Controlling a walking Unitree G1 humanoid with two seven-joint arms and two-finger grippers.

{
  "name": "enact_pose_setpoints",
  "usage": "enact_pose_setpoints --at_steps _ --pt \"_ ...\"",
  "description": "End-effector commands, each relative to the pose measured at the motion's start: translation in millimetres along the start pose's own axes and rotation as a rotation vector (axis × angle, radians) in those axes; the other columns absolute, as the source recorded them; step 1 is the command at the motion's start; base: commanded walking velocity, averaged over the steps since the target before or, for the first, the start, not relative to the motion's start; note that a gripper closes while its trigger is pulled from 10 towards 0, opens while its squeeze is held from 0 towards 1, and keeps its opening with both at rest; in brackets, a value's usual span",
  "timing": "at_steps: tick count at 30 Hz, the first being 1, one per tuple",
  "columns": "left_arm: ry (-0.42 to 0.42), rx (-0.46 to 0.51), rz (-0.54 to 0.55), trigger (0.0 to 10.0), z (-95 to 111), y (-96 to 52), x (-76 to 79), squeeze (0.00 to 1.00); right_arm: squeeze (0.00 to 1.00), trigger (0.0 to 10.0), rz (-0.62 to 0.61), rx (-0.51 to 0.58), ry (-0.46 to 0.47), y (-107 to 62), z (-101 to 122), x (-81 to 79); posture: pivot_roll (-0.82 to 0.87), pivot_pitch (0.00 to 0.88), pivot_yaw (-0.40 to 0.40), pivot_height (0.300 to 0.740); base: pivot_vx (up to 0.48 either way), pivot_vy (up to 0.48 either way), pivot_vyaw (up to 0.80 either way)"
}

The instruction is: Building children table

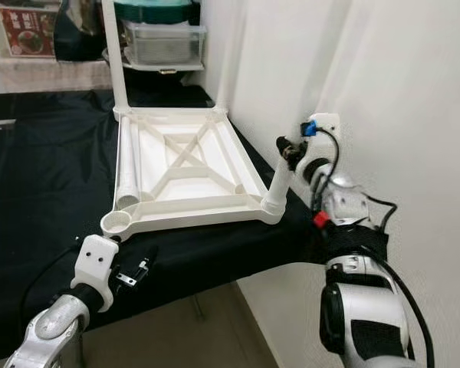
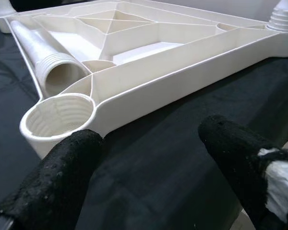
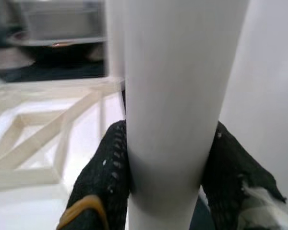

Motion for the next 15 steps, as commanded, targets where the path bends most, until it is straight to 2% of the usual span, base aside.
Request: enact_pose_setpoints --at_steps 1,2,4,5,6,8,9,12,13,14,15 --pt "0.009 -0.007 -0.002 10.0 -0.9 -1.1 1.8 0.00 0.00 0.0 -0.196 -0.117 0.008 -21.4 -52.5 6.5 0.03 0.000 -0.131 0.740 0.000 0.000 0.00" --pt "0.009 -0.007 -0.002 10.0 -0.9 -1.1 1.8 0.00 0.00 0.0 -0.196 -0.117 0.008 -21.4 -52.5 6.5 0.03 0.000 -0.131 0.740 0.000 0.000 0.00" --pt "0.011 -0.010 0.001 10.0 -1.6 -0.6 1.0 0.00 0.00 0.0 -0.185 -0.122 0.007 -29.9 -60.7 -11.2 0.02 0.000 -0.130 0.740 0.000 0.000 0.00" --pt "0.011 -0.010 0.001 10.0 -1.6 -0.6 1.0 0.00 0.00 0.0 -0.185 -0.122 0.007 -29.9 -60.7 -11.2 0.02 0.000 -0.130 0.740 0.000 0.000 0.00" --pt "0.013 -0.012 0.002 10.0 -1.8 1.1 1.7 0.00 0.00 1.3 -0.140 -0.132 0.001 -28.4 -62.3 -25.6 0.02 0.000 -0.136 0.740 0.000 0.000 0.00" --pt "0.012 -0.009 0.002 10.0 -0.7 2.7 2.7 0.00 0.00 9.1 -0.127 -0.115 0.009 -25.6 -56.6 -31.6 0.02 0.000 -0.137 0.740 0.000 0.000 0.00" --pt "0.011 -0.009 0.003 10.0 -0.5 3.0 3.0 0.00 0.40 10.0 -0.126 -0.094 0.020 -24.0 -50.8 -31.6 0.02 0.000 -0.138 0.740 0.000 0.000 0.00" --pt "0.011 -0.008 0.003 10.0 -0.5 3.1 3.1 0.00 0.40 10.0 -0.127 -0.080 0.028 -23.1 -47.1 -31.1 0.02 0.000 -0.138 0.740 0.000 0.000 0.00" --pt "0.010 -0.009 0.004 10.0 -0.8 2.9 3.1 0.00 1.00 10.0 -0.125 -0.061 0.033 -21.0 -40.1 -29.7 0.02 0.000 -0.139 0.740 0.000 0.000 0.00" --pt "0.010 -0.010 0.004 10.0 -1.5 2.4 3.2 0.00 1.00 10.0 -0.114 -0.038 0.025 -18.7 -29.2 -28.8 0.02 0.000 -0.138 0.740 0.000 0.000 0.00" --pt "0.010 -0.012 0.005 10.0 -2.1 1.9 3.0 0.00 0.61 10.0 -0.079 0.001 0.017 -14.6 -13.7 -27.9 0.02 0.000 -0.138 0.740 0.000 0.000 0.00"
Point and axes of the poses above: a point about 5 cm out from each wrist's last joint towards the gripper, its own y axis pointing out of the wrist towards the gripper, its own z axis along the axis of the wrist's last joint, x = y × z, the point moved 6 cm from there along y, pointing out of the wrist towards the gripper, and after that the axes turned 11 degrees about y, right-handed, at the moved point
